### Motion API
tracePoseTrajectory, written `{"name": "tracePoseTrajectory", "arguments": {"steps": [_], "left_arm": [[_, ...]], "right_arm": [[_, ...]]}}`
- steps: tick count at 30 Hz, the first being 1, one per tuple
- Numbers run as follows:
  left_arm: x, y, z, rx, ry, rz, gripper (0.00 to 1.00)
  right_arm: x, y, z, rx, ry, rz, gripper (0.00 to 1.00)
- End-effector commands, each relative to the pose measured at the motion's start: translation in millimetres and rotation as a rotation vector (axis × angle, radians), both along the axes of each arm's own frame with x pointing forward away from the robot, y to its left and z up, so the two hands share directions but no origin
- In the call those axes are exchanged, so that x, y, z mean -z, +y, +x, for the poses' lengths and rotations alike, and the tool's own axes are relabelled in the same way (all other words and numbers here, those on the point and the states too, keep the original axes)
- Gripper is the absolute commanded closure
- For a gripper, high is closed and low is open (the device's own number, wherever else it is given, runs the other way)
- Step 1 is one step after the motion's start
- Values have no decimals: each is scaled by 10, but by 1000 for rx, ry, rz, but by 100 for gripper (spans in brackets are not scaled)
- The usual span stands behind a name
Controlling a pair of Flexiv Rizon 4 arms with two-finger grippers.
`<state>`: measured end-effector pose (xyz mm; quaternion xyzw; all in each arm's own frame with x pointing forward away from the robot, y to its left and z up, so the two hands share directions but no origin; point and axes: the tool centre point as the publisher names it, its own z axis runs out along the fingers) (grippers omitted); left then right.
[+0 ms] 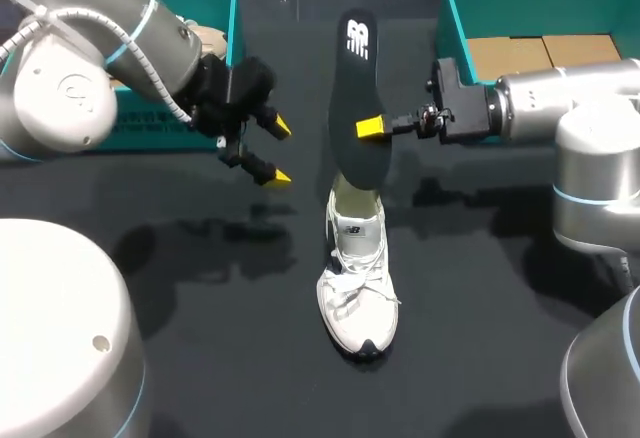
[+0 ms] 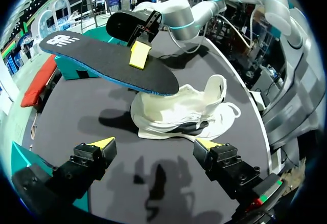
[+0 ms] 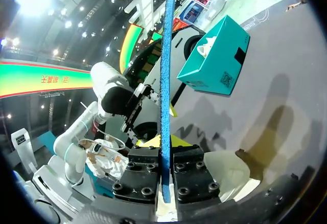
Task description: Take the shoe out of the shoebox, open the shoe tongue, remove and reinsert the insole, then place the shoe into the shoebox
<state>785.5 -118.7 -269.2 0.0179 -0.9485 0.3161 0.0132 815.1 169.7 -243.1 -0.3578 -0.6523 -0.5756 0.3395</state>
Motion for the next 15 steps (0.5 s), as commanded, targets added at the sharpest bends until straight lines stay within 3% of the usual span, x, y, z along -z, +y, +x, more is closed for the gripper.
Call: {"name": "tracePoseTrajectory", "arguments": {"steps": [1, 8, 10, 15], "left_arm": [[33, -43, -13, 26, 2, 14, 0], [413, -201, -69, 89, 85, 23, 0], [456, -217, -76, 96, 89, 10, 0], [473, -209, -110, 176, 93, 25, 0]], "right_arm": [[6, 10, 10, -2, 0, -1, 100], [160, 52, -1, -16, -52, 52, 100], [186, 82, -23, -19, -100, 54, 100], [215, 120, -62, -65, -130, 40, 100]]}}
